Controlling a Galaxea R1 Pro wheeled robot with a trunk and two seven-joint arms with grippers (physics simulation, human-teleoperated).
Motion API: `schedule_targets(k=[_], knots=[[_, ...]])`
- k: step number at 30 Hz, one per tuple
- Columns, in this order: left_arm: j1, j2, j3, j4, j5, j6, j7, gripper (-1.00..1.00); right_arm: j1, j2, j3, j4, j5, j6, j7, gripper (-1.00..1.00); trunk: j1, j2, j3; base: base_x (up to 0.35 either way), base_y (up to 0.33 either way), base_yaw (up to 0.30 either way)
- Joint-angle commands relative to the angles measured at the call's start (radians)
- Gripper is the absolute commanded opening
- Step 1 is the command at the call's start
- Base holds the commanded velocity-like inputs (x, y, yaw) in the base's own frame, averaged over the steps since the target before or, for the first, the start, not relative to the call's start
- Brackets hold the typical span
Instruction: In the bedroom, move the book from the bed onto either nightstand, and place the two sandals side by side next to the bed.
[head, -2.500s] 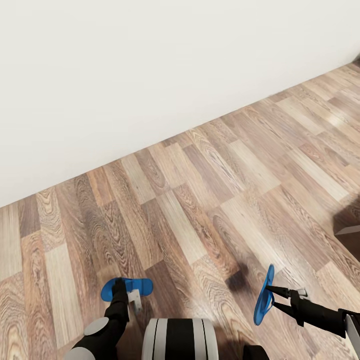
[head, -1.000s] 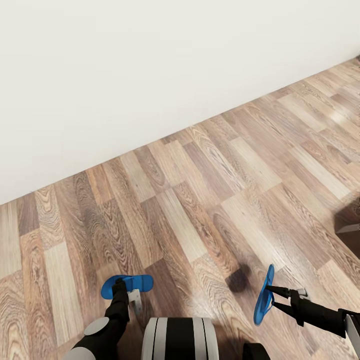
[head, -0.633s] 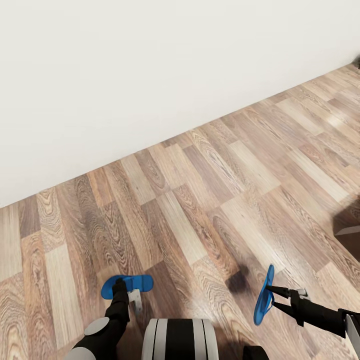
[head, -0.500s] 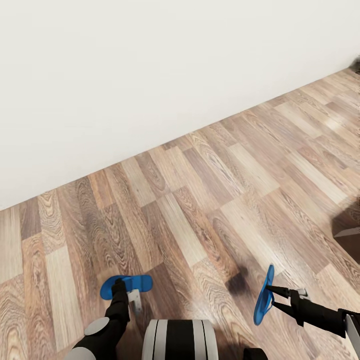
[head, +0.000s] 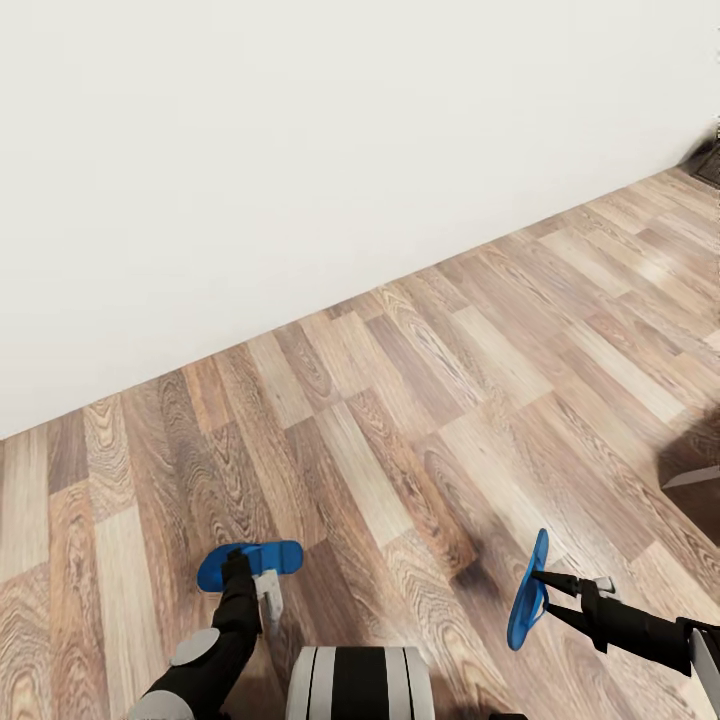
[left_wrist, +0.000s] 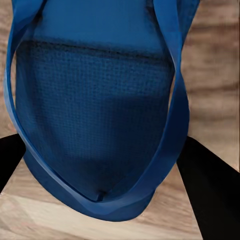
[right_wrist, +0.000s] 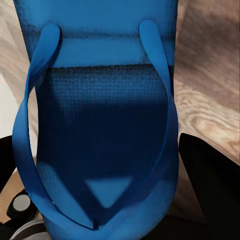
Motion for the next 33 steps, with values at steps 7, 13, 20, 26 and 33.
schedule_targets(k=[7,13,20,26,33], knots=[[0.000,-0.005,-0.002,-0.049,-0.004,0.005,-0.011,-1.00,0.000,0.000,-0.001,0.000,-0.002,0.007,-0.001,-1.00,-0.003,0.001,0.027,0.000,0.000,0.000],[-0.001,-0.012,-0.001,-0.260,0.099,0.007,-0.214,-1.00,0.000,0.000,-0.001,0.000,-0.002,0.006,-0.001,-1.00,-0.006,0.003,0.050,0.000,0.000,0.000],[-0.003,-0.007,0.026,-0.451,0.427,0.009,-0.434,-1.00,0.000,-0.001,-0.001,0.000,-0.001,0.006,-0.003,-1.00,-0.009,0.004,0.077,0.000,0.000,0.000],[-0.003,0.014,0.138,-0.468,0.739,0.008,-0.447,-1.00,0.000,-0.003,0.000,0.000,0.001,0.005,-0.004,-1.00,-0.012,0.006,0.100,0.000,0.000,0.000],[0.002,0.030,0.329,-0.467,0.830,0.065,-0.448,-1.00,0.001,-0.008,0.001,0.002,0.018,-0.099,-0.003,-1.00,-0.015,0.008,0.127,0.000,0.000,0.000]])
